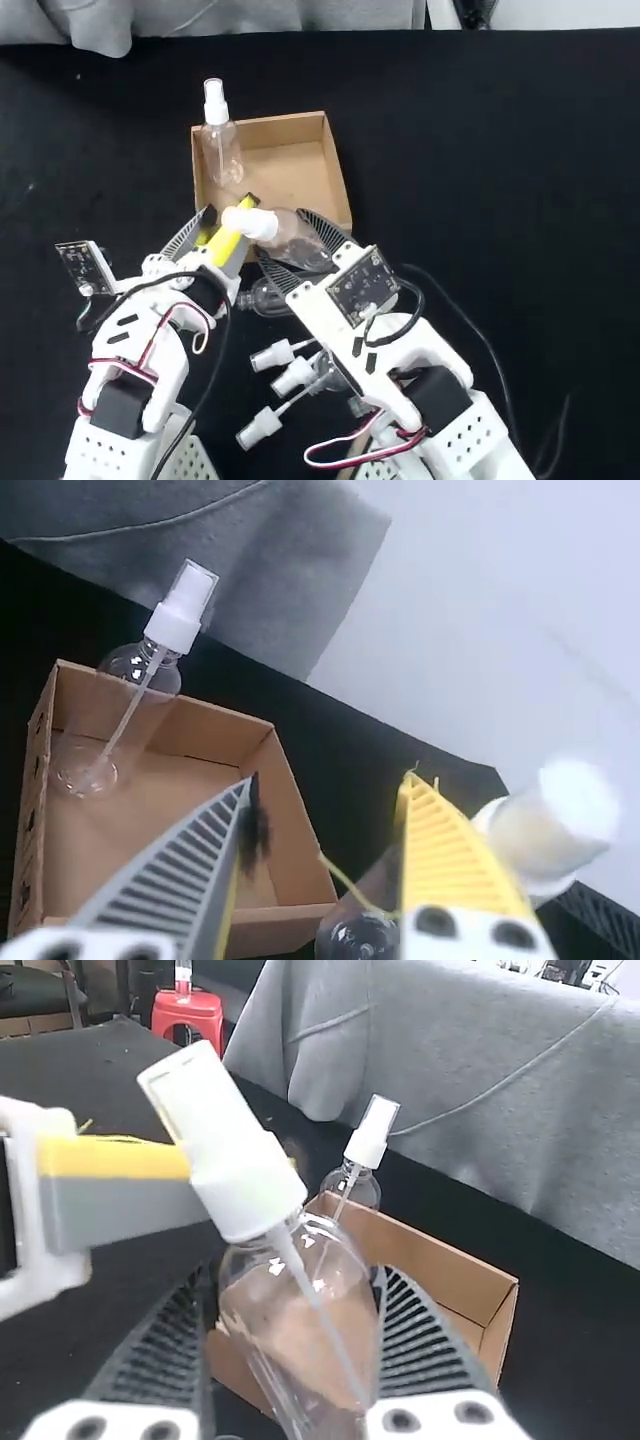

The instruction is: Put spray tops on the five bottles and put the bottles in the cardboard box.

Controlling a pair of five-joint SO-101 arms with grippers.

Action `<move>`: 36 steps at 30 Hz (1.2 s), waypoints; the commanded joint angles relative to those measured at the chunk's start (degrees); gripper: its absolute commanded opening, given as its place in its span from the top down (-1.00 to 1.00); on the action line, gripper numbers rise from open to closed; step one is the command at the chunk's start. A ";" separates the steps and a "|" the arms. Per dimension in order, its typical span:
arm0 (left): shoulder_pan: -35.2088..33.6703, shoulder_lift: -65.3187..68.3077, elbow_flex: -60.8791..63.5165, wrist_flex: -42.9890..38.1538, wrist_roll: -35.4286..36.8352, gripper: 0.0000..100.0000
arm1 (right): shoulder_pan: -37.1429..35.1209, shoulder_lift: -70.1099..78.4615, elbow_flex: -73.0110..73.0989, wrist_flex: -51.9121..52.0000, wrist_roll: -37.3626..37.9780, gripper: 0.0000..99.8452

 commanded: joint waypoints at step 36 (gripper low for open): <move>2.59 -0.44 -0.84 -0.09 -6.42 0.58 | -1.14 8.04 -2.24 -0.44 0.44 0.96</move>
